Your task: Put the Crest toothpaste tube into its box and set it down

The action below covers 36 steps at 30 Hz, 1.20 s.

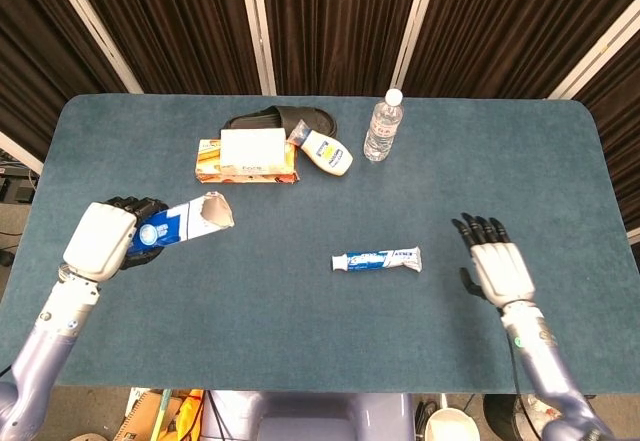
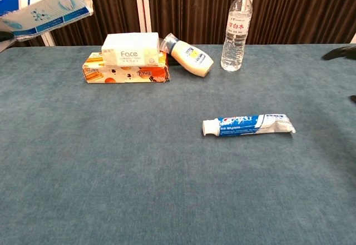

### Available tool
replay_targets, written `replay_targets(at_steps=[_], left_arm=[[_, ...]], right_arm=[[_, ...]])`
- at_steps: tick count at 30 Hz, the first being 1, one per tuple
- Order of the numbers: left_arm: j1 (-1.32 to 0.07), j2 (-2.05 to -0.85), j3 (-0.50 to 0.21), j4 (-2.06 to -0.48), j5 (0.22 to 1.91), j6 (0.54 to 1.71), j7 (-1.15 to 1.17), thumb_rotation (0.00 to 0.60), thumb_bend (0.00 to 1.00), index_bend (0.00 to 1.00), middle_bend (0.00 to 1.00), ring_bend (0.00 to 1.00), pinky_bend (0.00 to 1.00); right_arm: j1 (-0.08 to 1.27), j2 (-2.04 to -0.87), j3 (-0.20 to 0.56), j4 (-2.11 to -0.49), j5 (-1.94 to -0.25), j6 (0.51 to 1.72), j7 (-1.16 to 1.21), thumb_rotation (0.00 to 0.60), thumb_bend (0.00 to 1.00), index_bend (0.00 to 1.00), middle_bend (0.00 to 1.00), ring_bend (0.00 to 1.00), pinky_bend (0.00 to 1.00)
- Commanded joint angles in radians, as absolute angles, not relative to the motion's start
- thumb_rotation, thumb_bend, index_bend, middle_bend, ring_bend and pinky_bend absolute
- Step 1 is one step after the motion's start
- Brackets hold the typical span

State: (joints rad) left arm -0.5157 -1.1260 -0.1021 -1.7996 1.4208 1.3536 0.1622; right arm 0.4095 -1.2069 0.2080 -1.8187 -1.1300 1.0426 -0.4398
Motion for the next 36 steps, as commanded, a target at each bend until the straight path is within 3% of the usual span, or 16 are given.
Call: replay_targets(at_steps=[1,13,28,36], left_arm=[[-0.515,-1.116,-0.107,-1.802,1.404,1.335,0.147,0.600,0.39,0.44,0.55,0.52,0.56],[-0.515,-1.112,-0.120,-1.790,1.392,1.306,0.116,0.600,0.39,0.44,0.55,0.52,0.56],[-0.509,-1.109,-0.138,-1.762,1.382,1.290,0.082,0.600,0.39,0.44,0.55,0.52,0.56],[-0.509,-1.114,-0.141,-1.759,1.385,1.284,0.085,0.600,0.39,0.44,0.55,0.52,0.56]], right_arm=[[0.481,-1.281,0.226,-1.781,-1.054,0.988,-0.514,0.600,0.47,0.13,0.10,0.00,0.01],[0.596,-1.440,0.244,-1.667,-0.891,0.965,-0.603,0.600,0.47,0.16,0.13,0.01,0.05],[0.635,-1.534,0.205,-1.574,-0.834,0.966,-0.601,0.600,0.47,0.20,0.15,0.02,0.05],[0.650,-1.551,0.206,-1.599,-0.848,0.997,-0.605,0.600,0.47,0.09,0.14,0.02,0.05]])
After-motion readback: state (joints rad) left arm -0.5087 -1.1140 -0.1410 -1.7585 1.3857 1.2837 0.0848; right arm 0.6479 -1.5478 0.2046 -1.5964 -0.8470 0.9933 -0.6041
